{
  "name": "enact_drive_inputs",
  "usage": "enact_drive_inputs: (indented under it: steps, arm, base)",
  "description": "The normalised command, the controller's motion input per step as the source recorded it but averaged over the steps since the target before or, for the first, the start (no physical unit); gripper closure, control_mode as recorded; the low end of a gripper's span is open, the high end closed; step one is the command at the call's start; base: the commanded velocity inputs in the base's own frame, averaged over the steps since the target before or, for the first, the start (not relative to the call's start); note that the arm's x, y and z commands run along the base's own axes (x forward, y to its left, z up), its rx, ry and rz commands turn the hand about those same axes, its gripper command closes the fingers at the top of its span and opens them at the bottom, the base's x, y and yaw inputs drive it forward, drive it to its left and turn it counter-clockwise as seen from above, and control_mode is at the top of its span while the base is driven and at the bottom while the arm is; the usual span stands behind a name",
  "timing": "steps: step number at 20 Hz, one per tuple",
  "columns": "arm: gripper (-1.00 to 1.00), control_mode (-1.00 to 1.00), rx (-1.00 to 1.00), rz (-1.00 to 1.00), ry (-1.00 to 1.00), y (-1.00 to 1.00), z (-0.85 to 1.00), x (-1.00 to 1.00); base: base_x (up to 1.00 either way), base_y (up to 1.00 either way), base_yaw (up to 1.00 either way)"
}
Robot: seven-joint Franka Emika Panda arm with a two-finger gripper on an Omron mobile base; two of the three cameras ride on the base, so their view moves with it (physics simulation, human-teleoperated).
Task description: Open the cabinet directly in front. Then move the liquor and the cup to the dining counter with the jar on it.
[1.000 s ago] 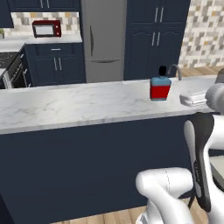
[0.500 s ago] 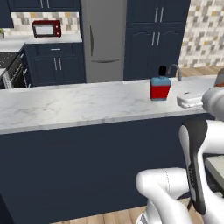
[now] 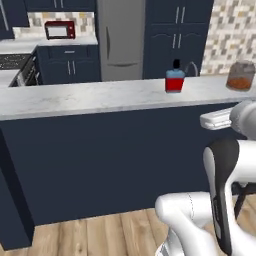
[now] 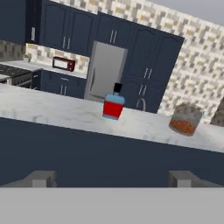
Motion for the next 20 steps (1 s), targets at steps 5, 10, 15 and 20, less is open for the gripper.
enact_drive_inputs:
  steps: [5, 10, 15, 20]
  arm:
    - [-1.0, 1.0, 0.0, 0.0, 0.0, 0.0, 0.0, 0.0]
    - [-1.0, 1.0, 0.0, 0.0, 0.0, 0.0, 0.0, 0.0]
    - [-1.0, 1.0, 0.0, 0.0, 0.0, 0.0, 0.0, 0.0]
    - [-1.0, 1.0, 0.0, 0.0, 0.0, 0.0, 0.0, 0.0]
  base:
    - [-1.0, -0.2, 0.01]
    - [-0.53, -0.85, -0.06]
    - [0.0, -1.0, -0.12]
    - [0.09, -1.0, -0.11]
